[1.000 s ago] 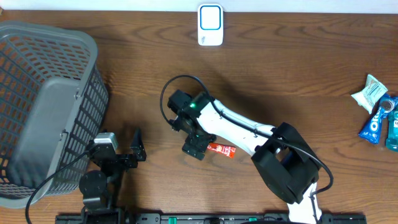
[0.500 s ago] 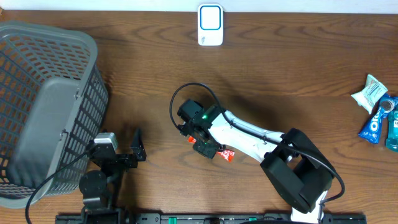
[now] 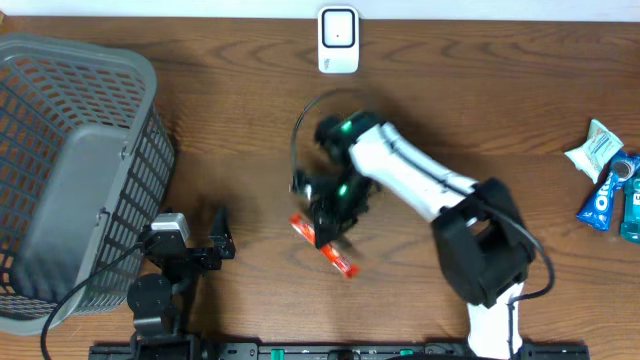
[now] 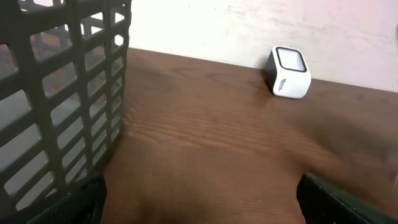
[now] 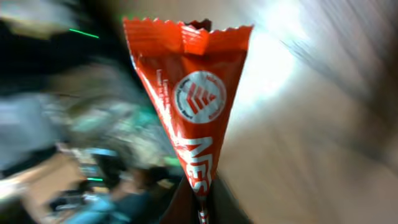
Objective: Scan the item barcode
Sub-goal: 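Lift the Nescafé stick and carry it to the scanner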
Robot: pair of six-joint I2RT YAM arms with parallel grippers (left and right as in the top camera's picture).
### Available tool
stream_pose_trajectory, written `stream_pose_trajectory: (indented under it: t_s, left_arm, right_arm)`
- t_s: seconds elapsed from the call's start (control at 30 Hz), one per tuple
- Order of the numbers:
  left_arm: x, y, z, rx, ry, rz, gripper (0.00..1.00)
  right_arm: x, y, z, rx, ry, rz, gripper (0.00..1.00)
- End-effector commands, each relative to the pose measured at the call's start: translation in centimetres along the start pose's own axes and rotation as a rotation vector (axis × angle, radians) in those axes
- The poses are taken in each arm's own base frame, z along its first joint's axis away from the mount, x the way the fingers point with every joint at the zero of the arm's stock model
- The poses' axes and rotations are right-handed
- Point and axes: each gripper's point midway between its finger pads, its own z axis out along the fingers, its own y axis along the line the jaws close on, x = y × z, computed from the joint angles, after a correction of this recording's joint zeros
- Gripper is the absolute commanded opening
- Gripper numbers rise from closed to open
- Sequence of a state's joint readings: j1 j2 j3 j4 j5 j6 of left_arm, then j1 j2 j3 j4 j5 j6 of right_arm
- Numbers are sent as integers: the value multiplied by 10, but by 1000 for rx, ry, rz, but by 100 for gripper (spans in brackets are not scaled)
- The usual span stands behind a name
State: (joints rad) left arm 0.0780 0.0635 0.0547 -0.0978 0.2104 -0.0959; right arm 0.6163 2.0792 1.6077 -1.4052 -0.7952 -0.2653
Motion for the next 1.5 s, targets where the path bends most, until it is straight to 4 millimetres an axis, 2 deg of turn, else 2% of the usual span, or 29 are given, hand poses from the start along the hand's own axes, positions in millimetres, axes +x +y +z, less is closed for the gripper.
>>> stream_pose_trajectory:
  t_s: [0.0, 0.2, 0.43, 0.53, 0.73, 0.9, 1.0, 1.07, 1.13, 1.17, 1.27, 1.33, 1.47]
  left_arm:
    - [14, 3, 2, -4, 38, 2, 98]
    - [14, 3, 2, -4, 38, 2, 98]
    - [14, 3, 2, -4, 38, 2, 98]
    - [14, 3, 2, -4, 38, 2, 98]
    - [14, 3, 2, -4, 38, 2, 98]
    - [14, 3, 2, -4, 38, 2, 98]
    - [14, 3, 2, -4, 38, 2, 98]
    - [14, 3, 2, -4, 38, 2, 98]
    - [14, 3, 2, -4, 38, 2, 98]
    - [14, 3, 2, -4, 38, 2, 98]
    - [14, 3, 2, -4, 38, 2, 98]
    - [14, 3, 2, -4, 38, 2, 98]
    - [14, 3, 2, -4, 38, 2, 98]
  right_arm:
    - [-19, 47, -38, -372, -176, -30, 1]
    - [-29, 58, -83, -599, -311, 45, 2]
    - [-28, 73, -108, -765, -343, 170, 1]
    - [-23, 76, -109, -787, -297, 283, 1]
    - [-23, 76, -111, -806, -265, 373, 1]
    - [-23, 76, -111, -804, -268, 366, 1]
    - [-27, 72, -111, -778, -321, 243, 1]
    - [-31, 62, -107, -722, -345, 165, 1]
    - [-38, 41, -98, -607, -334, 174, 1]
    - [-42, 23, -91, -515, -318, 234, 1]
    - [-50, -47, -75, -135, -331, 492, 2]
    - [-52, -81, -80, 54, -378, 593, 2]
    - [-63, -107, -105, 181, -499, 752, 1]
